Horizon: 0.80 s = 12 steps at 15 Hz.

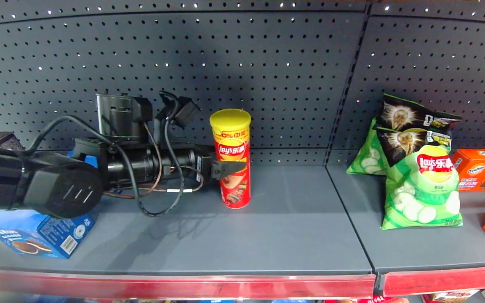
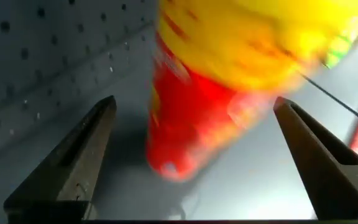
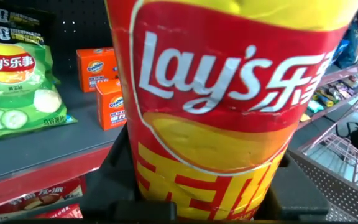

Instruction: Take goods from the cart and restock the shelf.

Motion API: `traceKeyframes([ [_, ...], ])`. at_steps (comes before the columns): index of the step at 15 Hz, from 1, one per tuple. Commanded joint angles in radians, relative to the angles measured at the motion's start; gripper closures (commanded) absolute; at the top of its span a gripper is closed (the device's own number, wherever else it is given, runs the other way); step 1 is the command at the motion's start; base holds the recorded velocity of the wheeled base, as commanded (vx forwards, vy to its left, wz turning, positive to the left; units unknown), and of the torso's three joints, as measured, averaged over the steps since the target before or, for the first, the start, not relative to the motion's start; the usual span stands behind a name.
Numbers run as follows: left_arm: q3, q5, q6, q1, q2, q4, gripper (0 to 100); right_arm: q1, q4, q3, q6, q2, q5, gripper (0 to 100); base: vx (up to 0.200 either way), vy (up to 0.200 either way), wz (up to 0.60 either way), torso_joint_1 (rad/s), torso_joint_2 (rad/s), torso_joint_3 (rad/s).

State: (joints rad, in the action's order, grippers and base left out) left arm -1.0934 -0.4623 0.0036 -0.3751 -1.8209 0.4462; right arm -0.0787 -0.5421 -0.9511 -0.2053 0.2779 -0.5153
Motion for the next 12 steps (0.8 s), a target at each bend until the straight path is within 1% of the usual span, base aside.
traceKeyframes([
  [1, -0.036, -0.001, -0.001, 0.001, -0.067, 0.005, 0, -0.003, -0.001, -0.009, -0.002, 0.011, 0.0, 100, 0.0, 0.0, 0.0, 0.0, 0.0, 0.0],
  [4, -0.141, -0.004, 0.001, -0.001, -0.149, 0.006, 0, -0.004, -0.016, -0.012, -0.028, 0.011, -0.008, 100, 0.0, 0.0, 0.0, 0.0, 0.0, 0.0],
  [7, -0.203, -0.004, 0.001, -0.022, -0.213, 0.02, 0, -0.001, -0.042, -0.012, -0.029, 0.0, -0.031, 100, 0.0, 0.0, 0.0, 0.0, 0.0, 0.0],
  [8, -0.221, -0.004, -0.008, -0.027, -0.236, 0.04, 0, -0.003, -0.05, -0.012, -0.029, -0.003, -0.031, 100, 0.0, 0.0, 0.0, 0.0, 0.0, 0.0],
  [9, -0.235, -0.002, -0.031, -0.039, -0.256, 0.057, 100, -0.004, -0.058, -0.015, -0.029, -0.006, -0.031, 100, 0.0, 0.0, 0.0, 0.0, 0.0, 0.0],
  [10, -0.238, -0.001, -0.047, -0.044, -0.259, 0.065, 100, -0.004, -0.058, -0.02, -0.029, -0.006, -0.031, 100, 0.0, 0.0, 0.0, 0.0, 0.0, 0.0],
  [12, -0.237, -0.001, -0.051, -0.045, -0.258, 0.065, 100, -0.004, -0.061, -0.021, -0.029, -0.006, -0.037, 100, 0.0, 0.0, 0.0, 0.0, 0.0, 0.0],
])
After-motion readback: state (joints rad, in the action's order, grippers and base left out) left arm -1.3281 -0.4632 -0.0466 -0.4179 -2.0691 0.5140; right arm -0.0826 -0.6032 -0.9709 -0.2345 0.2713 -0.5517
